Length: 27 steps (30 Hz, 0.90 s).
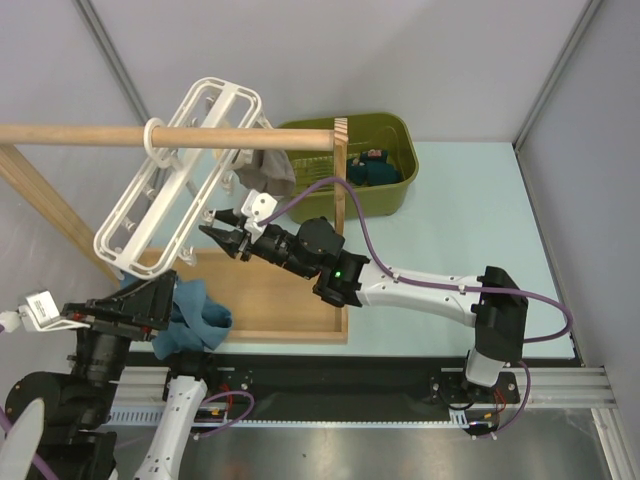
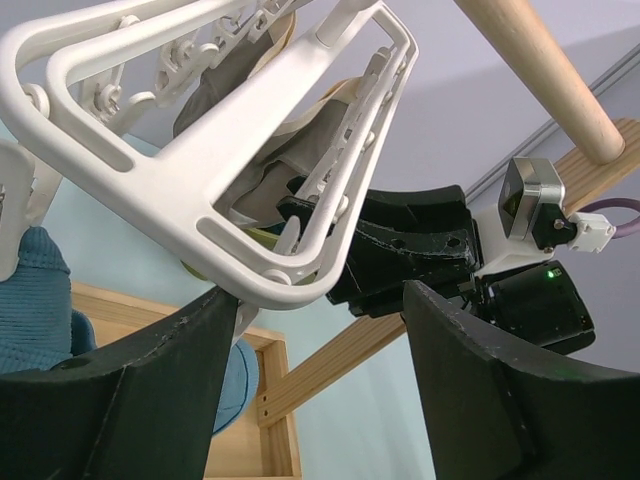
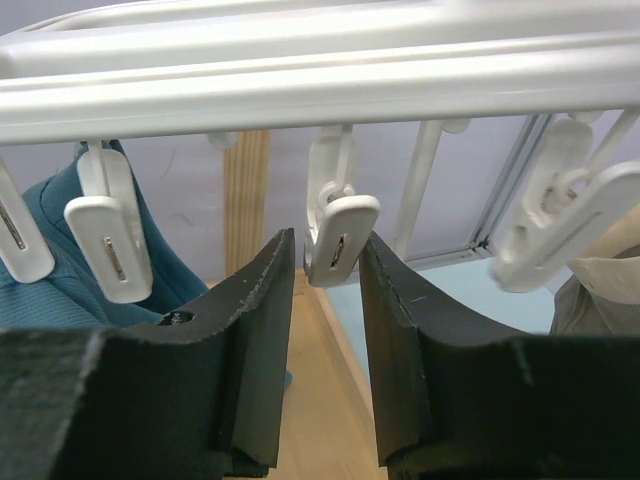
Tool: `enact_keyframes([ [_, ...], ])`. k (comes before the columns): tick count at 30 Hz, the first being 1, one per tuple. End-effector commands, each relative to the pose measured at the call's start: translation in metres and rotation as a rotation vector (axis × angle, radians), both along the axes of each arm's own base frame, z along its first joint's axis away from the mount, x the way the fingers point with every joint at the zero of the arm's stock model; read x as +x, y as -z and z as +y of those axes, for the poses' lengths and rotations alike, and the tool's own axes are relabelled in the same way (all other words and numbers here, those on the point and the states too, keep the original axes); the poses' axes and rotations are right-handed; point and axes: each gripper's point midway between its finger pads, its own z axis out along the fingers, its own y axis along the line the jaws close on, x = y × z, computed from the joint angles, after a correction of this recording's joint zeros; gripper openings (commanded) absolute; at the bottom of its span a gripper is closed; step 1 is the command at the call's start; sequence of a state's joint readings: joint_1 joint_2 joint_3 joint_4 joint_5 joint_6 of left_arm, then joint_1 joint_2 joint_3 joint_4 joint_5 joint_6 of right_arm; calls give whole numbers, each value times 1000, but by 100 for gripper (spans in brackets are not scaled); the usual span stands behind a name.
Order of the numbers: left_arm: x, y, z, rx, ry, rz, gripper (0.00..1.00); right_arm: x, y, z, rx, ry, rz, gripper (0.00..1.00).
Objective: Clip the socks to the hanger
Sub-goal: Open the clamp at the hanger.
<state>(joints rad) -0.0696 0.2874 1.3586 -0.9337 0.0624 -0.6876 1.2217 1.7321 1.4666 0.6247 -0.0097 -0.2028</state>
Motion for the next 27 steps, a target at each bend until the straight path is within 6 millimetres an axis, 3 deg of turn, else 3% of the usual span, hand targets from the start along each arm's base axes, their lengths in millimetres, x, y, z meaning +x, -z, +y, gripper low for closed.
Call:
enact_keyframes([
  [1, 3, -9, 0, 22, 3, -14, 73, -3, -29, -5, 77, -11, -20, 36],
  [8, 1, -11, 0, 24, 4, -19, 74, -6, -32, -9, 84, -21, -14, 27],
  [12, -4, -14, 1, 25, 3, -27, 73, -11, -32, -12, 72, -15, -7, 0],
  [22, -37, -32, -3, 3, 45, -73, 73, -32, -37, -10, -62, 47, 30, 0],
  [26, -51, -42, -20, -45, 147, -104, 68, -38, -38, -8, -115, 61, 75, 0],
  [27, -56, -48, -28, -51, 201, -130, 64, -38, -30, -7, -153, 66, 92, 0],
])
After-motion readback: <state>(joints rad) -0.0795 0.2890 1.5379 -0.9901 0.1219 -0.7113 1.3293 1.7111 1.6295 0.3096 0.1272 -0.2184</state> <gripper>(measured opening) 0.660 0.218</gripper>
